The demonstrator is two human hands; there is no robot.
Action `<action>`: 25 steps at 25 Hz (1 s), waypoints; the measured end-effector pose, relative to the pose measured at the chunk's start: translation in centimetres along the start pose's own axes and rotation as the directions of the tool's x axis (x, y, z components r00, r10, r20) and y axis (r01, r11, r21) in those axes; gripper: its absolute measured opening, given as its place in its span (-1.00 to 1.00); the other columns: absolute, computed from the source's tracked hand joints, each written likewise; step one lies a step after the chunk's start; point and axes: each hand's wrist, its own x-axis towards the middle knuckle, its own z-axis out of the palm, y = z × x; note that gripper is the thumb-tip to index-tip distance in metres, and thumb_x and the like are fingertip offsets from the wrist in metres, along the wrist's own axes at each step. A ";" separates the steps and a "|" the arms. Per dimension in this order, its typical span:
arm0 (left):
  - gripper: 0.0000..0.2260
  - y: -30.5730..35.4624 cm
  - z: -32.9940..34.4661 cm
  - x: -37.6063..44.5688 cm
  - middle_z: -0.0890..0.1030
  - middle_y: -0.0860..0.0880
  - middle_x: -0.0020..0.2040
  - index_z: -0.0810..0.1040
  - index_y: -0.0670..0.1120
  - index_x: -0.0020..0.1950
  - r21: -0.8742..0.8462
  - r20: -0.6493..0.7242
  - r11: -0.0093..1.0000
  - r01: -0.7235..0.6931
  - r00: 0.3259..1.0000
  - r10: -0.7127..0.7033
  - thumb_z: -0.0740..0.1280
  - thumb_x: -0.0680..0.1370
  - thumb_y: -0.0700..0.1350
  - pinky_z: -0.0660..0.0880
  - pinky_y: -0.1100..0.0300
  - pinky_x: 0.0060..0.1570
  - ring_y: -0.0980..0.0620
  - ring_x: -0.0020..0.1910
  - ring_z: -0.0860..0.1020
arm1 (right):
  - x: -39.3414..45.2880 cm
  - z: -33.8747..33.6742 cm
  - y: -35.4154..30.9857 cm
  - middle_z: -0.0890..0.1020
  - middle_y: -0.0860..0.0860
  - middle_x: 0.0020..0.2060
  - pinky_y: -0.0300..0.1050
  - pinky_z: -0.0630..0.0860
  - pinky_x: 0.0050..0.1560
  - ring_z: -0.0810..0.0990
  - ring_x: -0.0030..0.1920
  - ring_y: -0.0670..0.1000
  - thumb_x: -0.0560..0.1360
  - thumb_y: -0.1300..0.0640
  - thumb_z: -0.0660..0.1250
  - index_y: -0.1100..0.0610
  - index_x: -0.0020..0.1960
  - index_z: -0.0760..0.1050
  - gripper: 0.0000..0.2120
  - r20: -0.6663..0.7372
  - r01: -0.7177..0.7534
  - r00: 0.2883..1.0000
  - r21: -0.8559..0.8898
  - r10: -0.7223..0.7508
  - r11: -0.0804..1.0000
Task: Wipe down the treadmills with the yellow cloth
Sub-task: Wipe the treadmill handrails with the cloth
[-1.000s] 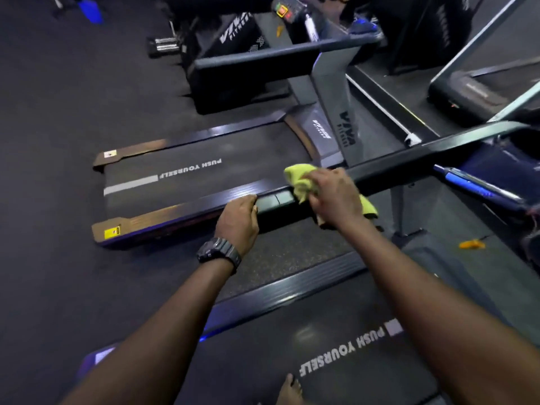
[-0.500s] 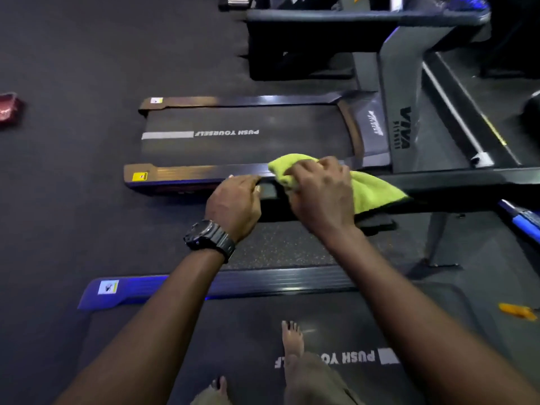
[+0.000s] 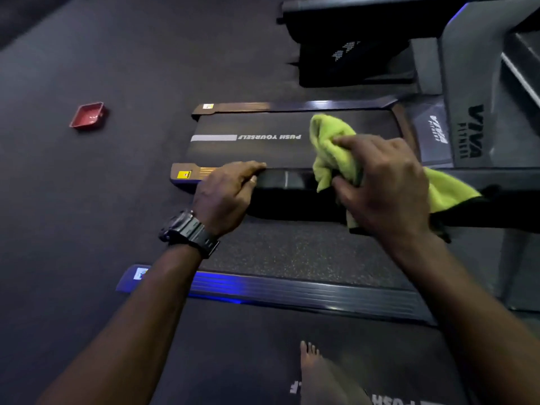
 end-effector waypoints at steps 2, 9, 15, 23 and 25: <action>-0.65 -0.6 0.6 -0.2 0.61 0.00 0.24 0.58 0.01 0.27 -0.012 -0.040 1.000 -0.023 0.999 0.022 0.16 0.55 -0.03 0.45 0.12 0.23 0.01 0.24 0.54 | -1.4 1.1 -0.7 0.63 0.00 0.16 0.12 0.50 -0.04 0.51 -0.02 0.22 0.37 -0.03 0.36 0.00 0.24 0.57 -0.57 -0.012 0.142 0.990 -0.061 -0.143 0.988; -0.65 -1.4 1.7 -0.6 0.62 0.09 0.22 0.58 0.12 0.25 -0.008 -0.173 0.998 -0.061 0.983 0.059 0.13 0.55 0.06 0.48 0.10 0.17 0.05 0.22 0.55 | -3.4 2.9 -0.4 0.61 0.03 0.17 0.02 0.39 0.00 0.48 0.03 0.21 0.39 0.04 0.43 -0.02 0.24 0.59 -0.59 -0.230 0.121 0.963 -0.082 -0.137 0.989; -0.64 -2.2 1.6 0.3 0.65 0.11 0.17 0.60 0.17 0.20 -0.018 -0.126 0.998 -0.063 0.990 0.060 0.15 0.50 0.12 0.48 0.01 0.21 0.04 0.21 0.57 | -4.8 5.2 -1.7 0.57 0.18 0.13 0.01 0.40 0.02 0.52 0.04 0.25 0.35 0.17 0.43 0.09 0.24 0.58 -0.55 -0.485 0.076 0.872 0.016 -0.059 0.997; -0.67 -4.4 3.2 -0.3 0.66 -0.25 0.07 0.60 -0.30 0.01 -0.699 -0.285 0.676 -0.231 0.958 0.033 0.11 0.57 -0.14 0.50 0.07 0.16 -0.15 0.09 0.61 | -5.8 9.8 -2.7 0.53 0.20 0.07 0.05 0.45 -0.02 0.51 -0.01 0.23 0.36 0.14 0.47 0.12 0.29 0.56 -0.51 -0.577 0.145 0.812 0.047 -0.092 0.988; -0.59 -4.3 4.3 -0.8 0.68 -0.21 0.02 0.66 -0.21 -0.06 -0.769 -0.328 0.586 -0.255 0.944 -0.020 0.06 0.61 -0.05 0.47 -0.01 0.16 -0.17 0.07 0.61 | -5.1 11.1 -5.4 0.57 0.19 0.05 0.05 0.45 -0.04 0.51 -0.03 0.23 0.38 0.17 0.45 0.10 0.28 0.57 -0.54 -0.580 0.119 0.812 0.065 -0.060 0.991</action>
